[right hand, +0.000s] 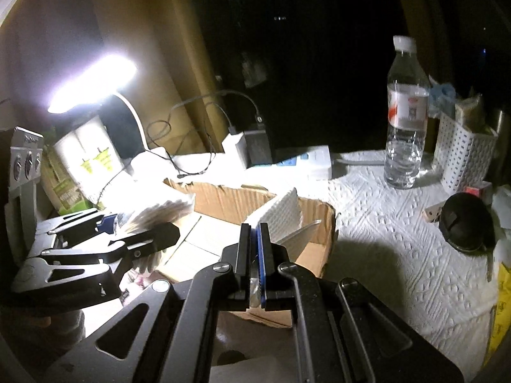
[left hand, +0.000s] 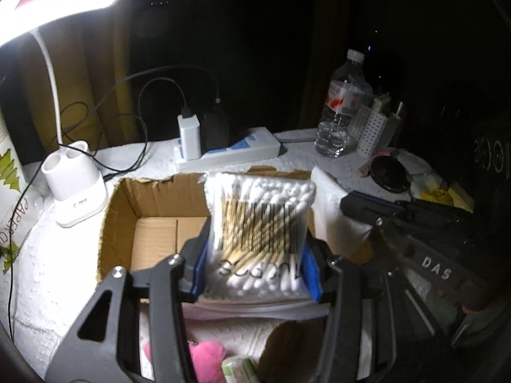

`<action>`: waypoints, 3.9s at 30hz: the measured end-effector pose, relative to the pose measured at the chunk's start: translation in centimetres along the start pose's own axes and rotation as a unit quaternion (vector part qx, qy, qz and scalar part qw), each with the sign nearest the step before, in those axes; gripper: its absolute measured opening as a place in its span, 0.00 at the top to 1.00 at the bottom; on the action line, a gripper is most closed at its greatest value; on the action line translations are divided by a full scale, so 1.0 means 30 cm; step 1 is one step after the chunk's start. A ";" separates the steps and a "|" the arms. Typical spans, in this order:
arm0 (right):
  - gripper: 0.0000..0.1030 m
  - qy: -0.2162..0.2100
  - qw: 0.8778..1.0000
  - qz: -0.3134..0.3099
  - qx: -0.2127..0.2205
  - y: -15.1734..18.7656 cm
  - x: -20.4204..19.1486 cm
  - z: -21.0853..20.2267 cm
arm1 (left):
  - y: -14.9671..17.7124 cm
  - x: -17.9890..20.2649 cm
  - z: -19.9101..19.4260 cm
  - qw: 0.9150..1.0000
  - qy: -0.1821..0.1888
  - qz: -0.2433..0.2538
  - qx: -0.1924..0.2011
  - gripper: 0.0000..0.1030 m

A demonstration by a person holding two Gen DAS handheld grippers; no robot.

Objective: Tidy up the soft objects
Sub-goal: 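Carry the swab bag with the left tool while the right tool carries the towel into the box, then open the left tool over the box while the right tool releases the towel inside, then withdraw both open tools from the box back over the table, then grasp a second white waffle towel with the right tool while the left tool grasps a clear plastic bag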

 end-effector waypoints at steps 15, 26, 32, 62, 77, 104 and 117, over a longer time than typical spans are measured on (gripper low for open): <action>0.96 0.034 0.998 -0.005 -0.047 0.053 0.060 0.113 | 0.021 0.041 0.162 0.998 0.020 -0.001 -0.052 0.52; 0.84 0.038 0.998 0.006 -0.046 0.039 0.068 0.086 | 0.028 0.035 0.152 0.998 0.031 -0.011 -0.060 0.25; 0.66 0.051 0.998 0.006 -0.034 0.024 0.058 0.020 | 0.016 0.024 0.075 0.999 0.032 -0.014 -0.040 0.25; 0.50 0.087 0.996 -0.004 0.005 0.134 -0.135 -0.288 | 0.145 0.006 -0.300 0.999 0.045 -0.006 0.017 0.24; 0.49 0.092 0.995 0.006 -0.048 0.310 -0.174 -0.199 | 0.313 -0.046 -0.308 0.999 0.047 -0.022 -0.010 0.24; 0.95 0.100 0.994 0.051 -0.012 0.387 -0.013 -0.325 | 0.371 0.065 -0.279 0.999 0.043 0.001 -0.030 0.24; 0.95 0.173 0.980 0.101 -0.009 0.456 0.272 -0.383 | 0.385 0.206 -0.184 0.997 0.044 0.030 -0.061 0.24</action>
Point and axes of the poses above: each gripper's, at about its wrist camera, not at the fingertips, and z roughly the way its jaws point, x to its right, y to its underside, the point moved 7 cm from there along z, roughly the way its jaws point, and after that the axes turned 5 degrees about -x, right-handed, at the moved point
